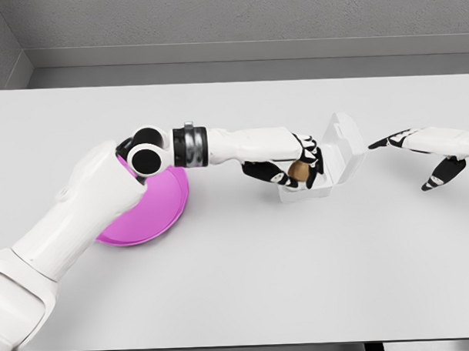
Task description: Pack egg into the box and close the box lid
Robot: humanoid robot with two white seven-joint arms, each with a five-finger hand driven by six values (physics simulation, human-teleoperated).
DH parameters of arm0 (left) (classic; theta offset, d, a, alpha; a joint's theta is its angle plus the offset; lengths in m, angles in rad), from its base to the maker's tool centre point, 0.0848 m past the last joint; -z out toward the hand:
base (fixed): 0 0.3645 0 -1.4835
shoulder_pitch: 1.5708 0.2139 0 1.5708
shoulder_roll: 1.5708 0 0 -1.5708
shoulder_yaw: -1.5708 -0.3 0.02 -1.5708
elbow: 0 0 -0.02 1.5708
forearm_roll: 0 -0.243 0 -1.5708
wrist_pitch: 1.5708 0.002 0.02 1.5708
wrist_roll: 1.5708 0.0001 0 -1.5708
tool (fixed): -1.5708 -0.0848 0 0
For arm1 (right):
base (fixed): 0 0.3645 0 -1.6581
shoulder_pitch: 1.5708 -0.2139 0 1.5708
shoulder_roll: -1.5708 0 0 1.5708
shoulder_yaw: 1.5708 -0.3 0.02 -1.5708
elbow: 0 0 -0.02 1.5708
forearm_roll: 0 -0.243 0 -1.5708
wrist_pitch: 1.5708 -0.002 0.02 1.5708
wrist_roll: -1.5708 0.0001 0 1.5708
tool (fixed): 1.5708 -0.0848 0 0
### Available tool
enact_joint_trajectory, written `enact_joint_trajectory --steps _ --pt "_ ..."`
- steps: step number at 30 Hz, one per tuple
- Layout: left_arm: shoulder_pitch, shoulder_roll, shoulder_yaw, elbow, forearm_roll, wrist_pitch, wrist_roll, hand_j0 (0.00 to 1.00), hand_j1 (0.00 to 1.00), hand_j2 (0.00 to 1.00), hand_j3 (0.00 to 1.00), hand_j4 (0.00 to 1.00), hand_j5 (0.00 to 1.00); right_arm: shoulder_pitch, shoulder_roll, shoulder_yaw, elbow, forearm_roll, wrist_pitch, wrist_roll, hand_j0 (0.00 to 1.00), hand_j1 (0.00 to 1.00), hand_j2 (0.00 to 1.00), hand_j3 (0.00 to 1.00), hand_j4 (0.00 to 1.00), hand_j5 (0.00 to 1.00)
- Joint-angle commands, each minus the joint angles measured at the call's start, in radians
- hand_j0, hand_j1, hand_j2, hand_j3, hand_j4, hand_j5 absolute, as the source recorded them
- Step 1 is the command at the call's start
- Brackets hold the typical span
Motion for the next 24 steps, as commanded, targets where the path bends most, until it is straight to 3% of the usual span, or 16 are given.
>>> enact_joint_trajectory --steps 1,3,7,16,24 --pt "0.000 0.008 -0.006 -0.002 0.051 0.003 0.001 0.36 0.36 0.36 0.36 0.36 0.36 0.000 -0.001 -0.001 0.000 -0.005 0.002 0.000 1.00 1.00 1.00 1.00 1.00 1.00" --pt "-0.035 0.036 -0.073 0.000 0.127 0.003 0.001 0.36 0.36 0.36 0.36 0.36 0.36 0.000 -0.001 -0.001 0.000 -0.005 0.002 0.000 1.00 1.00 1.00 1.00 1.00 1.00" --pt "-0.043 0.048 -0.096 0.001 0.147 0.071 0.001 0.37 0.37 0.37 0.37 0.37 0.37 0.000 -0.001 -0.001 0.000 -0.005 0.002 0.000 1.00 1.00 1.00 1.00 1.00 1.00" --pt "-0.057 0.053 -0.098 0.004 0.160 0.247 0.001 0.37 0.37 0.37 0.37 0.37 0.37 -0.002 -0.001 0.001 0.000 -0.005 0.002 0.000 1.00 1.00 1.00 1.00 1.00 1.00" --pt "-0.055 0.044 -0.099 -0.003 0.163 0.297 0.001 0.38 0.38 0.38 0.38 0.38 0.38 -0.002 -0.001 0.001 0.000 -0.005 0.002 0.000 1.00 1.00 1.00 1.00 1.00 1.00"
